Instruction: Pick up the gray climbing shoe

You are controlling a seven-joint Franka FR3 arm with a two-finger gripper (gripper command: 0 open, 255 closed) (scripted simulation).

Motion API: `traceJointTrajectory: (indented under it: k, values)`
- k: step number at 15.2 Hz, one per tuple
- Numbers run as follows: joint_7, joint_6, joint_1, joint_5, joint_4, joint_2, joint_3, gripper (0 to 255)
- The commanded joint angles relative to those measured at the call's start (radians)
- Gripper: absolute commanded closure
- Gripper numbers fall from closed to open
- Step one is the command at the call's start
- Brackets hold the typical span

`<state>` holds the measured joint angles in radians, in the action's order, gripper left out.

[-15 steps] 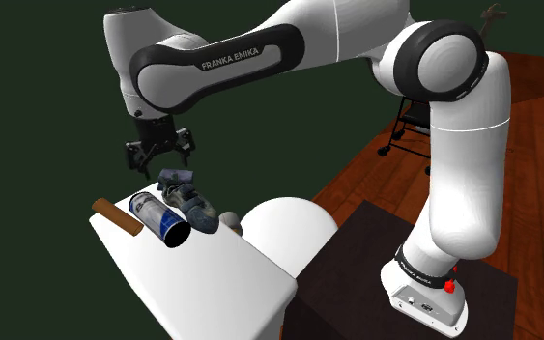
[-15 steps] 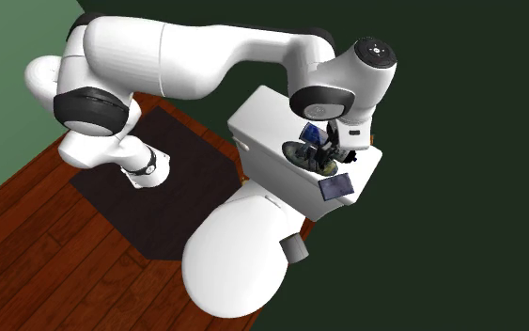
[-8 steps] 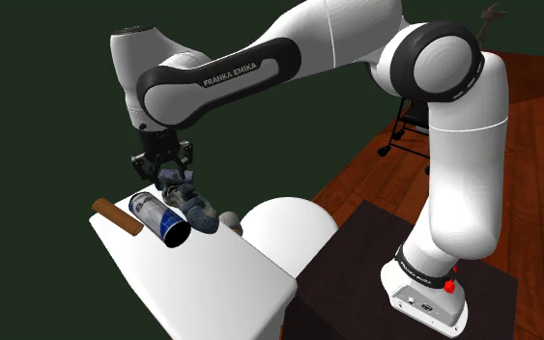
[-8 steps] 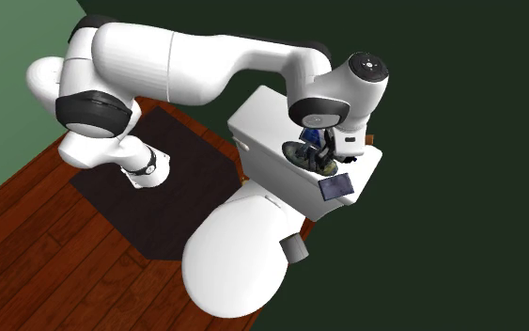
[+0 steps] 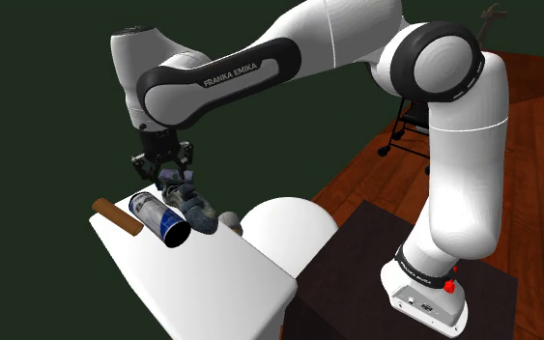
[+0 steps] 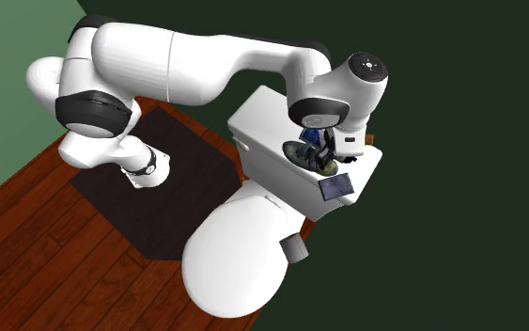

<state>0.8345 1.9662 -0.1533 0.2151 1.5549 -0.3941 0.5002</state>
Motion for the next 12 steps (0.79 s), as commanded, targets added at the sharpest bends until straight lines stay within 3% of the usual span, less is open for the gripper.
traceJointTrajectory:
  k: [1, 12]
  values:
    - [0.000, 0.000, -0.001, 0.001, -0.003, -0.003, -0.001, 255]
    - [-0.013, -0.141, -0.010, -0.012, -0.132, 0.011, 0.007, 255]
